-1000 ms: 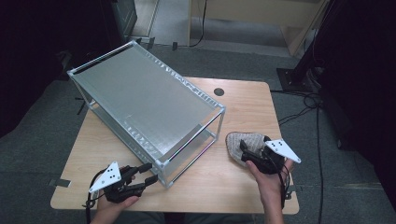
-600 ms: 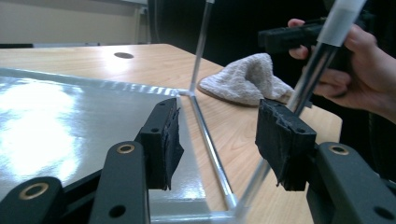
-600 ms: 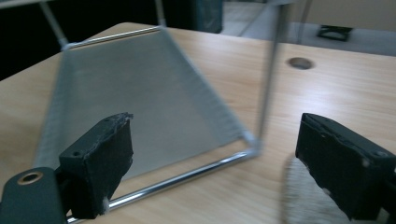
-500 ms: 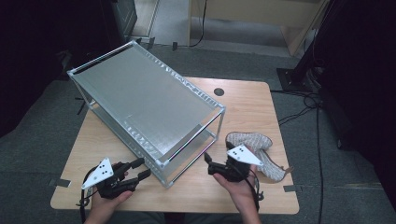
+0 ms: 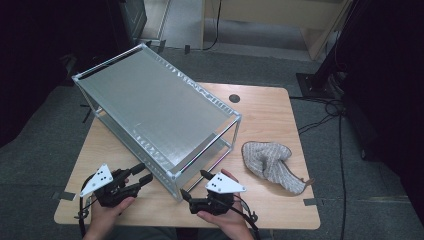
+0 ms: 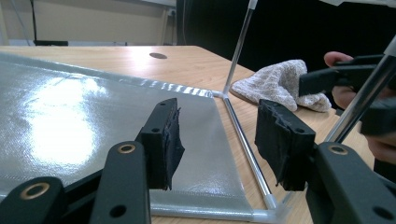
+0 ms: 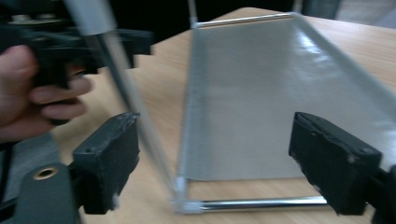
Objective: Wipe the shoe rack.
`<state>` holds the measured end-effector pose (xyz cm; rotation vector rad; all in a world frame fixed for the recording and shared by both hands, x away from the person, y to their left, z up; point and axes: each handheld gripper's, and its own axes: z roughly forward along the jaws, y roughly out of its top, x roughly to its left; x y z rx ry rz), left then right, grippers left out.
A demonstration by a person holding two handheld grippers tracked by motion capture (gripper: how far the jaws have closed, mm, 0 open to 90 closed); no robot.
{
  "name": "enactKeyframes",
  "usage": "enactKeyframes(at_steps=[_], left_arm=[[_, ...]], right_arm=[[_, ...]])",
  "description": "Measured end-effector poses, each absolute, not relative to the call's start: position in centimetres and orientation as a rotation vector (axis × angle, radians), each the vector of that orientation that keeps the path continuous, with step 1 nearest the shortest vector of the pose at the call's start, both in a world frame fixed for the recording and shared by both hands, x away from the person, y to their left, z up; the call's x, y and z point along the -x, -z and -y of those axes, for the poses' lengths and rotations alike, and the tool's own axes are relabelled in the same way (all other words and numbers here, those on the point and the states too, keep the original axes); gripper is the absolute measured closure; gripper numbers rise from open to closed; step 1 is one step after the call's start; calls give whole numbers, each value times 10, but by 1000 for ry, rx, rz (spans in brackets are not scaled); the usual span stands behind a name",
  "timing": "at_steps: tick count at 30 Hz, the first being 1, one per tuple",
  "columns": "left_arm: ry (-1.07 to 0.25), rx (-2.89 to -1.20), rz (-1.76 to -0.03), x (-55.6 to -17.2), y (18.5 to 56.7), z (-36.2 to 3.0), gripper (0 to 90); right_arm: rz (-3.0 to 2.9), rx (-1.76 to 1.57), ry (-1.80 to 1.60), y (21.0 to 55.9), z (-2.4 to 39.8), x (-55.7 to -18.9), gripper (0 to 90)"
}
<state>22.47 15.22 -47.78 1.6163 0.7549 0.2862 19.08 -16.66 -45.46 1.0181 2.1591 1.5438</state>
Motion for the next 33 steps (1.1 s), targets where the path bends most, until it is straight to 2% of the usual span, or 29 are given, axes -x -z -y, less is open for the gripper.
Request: enactKeyframes(at_steps=[4,14,17,33], left_arm=[[-291,-1626,-759,-226,478,-152,495],[-291,-1632,-788,-228,479,-153,499],[-294,-1624,-800,-229,480,-154,500],[-358,-1586,-893,-238,481,-170,499]], right_arm=[[-2179,-957,-1615,457,157,-185,257],[-2170,-875,-1606,464,139,-175,711],[-2177,-885,-1597,466,140,-176,797],[-2125,-919,-1570,467,177,-184,810]])
